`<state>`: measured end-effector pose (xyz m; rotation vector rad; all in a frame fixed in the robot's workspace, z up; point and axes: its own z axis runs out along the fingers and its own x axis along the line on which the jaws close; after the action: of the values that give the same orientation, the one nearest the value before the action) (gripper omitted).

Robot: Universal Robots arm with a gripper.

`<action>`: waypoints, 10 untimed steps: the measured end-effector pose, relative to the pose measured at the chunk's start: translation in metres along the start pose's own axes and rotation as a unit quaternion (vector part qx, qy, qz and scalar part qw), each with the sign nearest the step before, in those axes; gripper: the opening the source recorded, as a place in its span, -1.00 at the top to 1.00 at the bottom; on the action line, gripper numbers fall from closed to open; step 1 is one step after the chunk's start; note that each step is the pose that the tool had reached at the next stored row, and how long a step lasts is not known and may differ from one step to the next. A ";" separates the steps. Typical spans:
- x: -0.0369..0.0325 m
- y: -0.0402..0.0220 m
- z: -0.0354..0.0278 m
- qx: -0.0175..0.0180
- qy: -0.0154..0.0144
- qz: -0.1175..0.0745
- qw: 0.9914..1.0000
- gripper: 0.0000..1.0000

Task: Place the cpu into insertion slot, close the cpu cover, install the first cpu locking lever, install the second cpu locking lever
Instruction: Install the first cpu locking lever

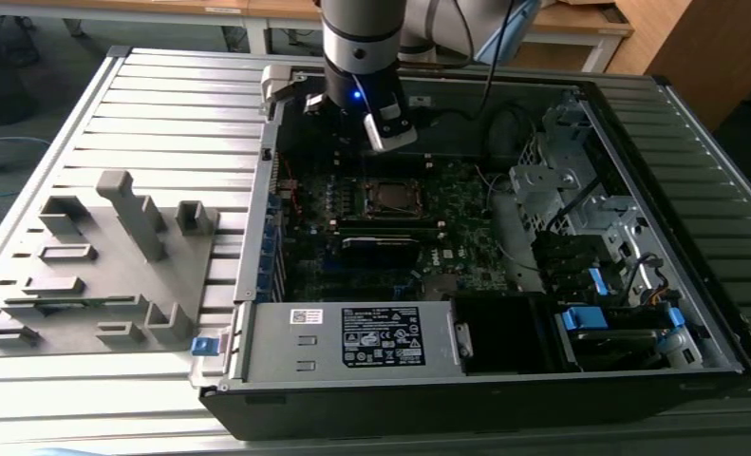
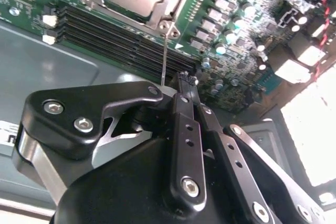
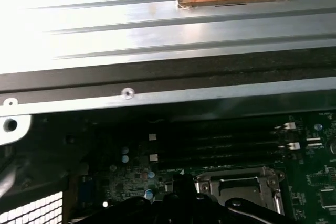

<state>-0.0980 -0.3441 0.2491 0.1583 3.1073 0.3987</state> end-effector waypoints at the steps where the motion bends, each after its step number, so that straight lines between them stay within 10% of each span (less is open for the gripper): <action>1: -0.0019 0.0002 0.0001 0.000 0.000 0.000 1.000 0.79; 10: -0.0155 0.0013 0.0008 0.000 0.000 0.000 1.000 0.79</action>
<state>-0.0825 -0.3442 0.2485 0.1584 3.1075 0.3985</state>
